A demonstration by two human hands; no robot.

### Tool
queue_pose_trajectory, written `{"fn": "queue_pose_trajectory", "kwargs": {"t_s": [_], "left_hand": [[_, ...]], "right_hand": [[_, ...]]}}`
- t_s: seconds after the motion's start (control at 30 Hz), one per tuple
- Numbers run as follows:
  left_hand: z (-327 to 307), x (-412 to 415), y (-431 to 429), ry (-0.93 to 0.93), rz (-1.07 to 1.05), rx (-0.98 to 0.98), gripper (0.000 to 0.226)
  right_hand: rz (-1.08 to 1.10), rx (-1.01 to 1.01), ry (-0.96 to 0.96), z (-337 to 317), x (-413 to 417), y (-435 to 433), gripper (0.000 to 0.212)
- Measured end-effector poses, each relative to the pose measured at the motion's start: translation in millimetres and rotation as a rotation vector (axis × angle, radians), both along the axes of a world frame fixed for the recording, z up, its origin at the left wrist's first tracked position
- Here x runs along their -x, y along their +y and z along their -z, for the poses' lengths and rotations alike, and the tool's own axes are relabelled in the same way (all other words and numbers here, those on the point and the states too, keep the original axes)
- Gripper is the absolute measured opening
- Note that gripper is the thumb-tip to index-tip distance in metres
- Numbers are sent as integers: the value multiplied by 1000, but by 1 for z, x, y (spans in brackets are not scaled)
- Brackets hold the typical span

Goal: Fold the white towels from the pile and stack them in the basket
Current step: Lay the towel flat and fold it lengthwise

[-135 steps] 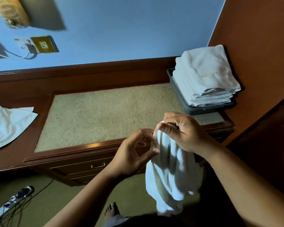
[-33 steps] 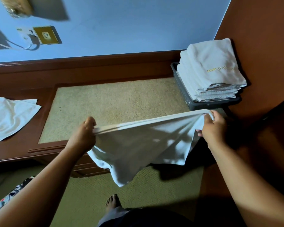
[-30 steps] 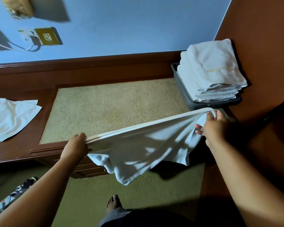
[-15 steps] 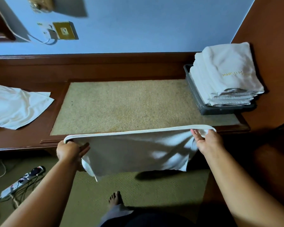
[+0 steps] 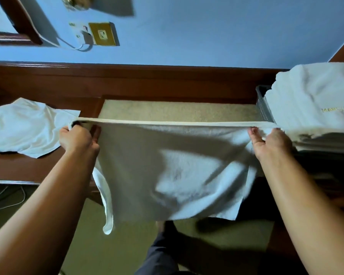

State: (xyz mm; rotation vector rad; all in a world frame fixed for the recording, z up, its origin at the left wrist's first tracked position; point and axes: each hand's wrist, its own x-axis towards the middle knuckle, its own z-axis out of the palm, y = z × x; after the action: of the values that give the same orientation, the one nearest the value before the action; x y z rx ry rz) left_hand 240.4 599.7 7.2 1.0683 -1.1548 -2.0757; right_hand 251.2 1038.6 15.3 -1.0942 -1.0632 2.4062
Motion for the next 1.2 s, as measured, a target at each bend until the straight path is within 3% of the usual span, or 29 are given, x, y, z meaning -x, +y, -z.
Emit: {"fn": "queue_pose_trajectory", "kwargs": {"t_s": [0.13,0.23,0.3,0.37,0.43,0.5,0.6,0.7,0.8,0.93,1.2], "left_hand": [[1,89,-22,-68,-19,171,24],[9,156,-43,-119,27,268,24],[12,202,-59,-204,82,452,16],[10,238,-67,-298,184,722,16],[20,269,-67,-343,343,944,33],[37,280,-56,-443,585,1045,52],[89,262,-39,-609,898,1180,80],[161,209,-21,-594,1177,1271,79],[213,140,6,-665,1451,1260,74],[228,80,42,-684,1607,1361,66],[223,75,50,-654,1688,1484,61]], "right_hand": [[32,-143,-89,-17,79,-16,39],[6,-102,-54,-22,137,-22,47],[25,-80,-13,-30,180,-31,46],[51,-248,-77,-26,225,-42,34],[-2,-483,-98,2,262,-42,30],[-220,-773,-291,51,281,-40,72],[-720,-1117,-390,122,256,-67,104],[-1190,-1126,-395,181,199,-96,93],[-1430,-1295,-478,225,135,-108,79],[-1403,-1460,-502,240,80,-107,75],[-1203,-1365,-920,240,57,-36,75]]}}
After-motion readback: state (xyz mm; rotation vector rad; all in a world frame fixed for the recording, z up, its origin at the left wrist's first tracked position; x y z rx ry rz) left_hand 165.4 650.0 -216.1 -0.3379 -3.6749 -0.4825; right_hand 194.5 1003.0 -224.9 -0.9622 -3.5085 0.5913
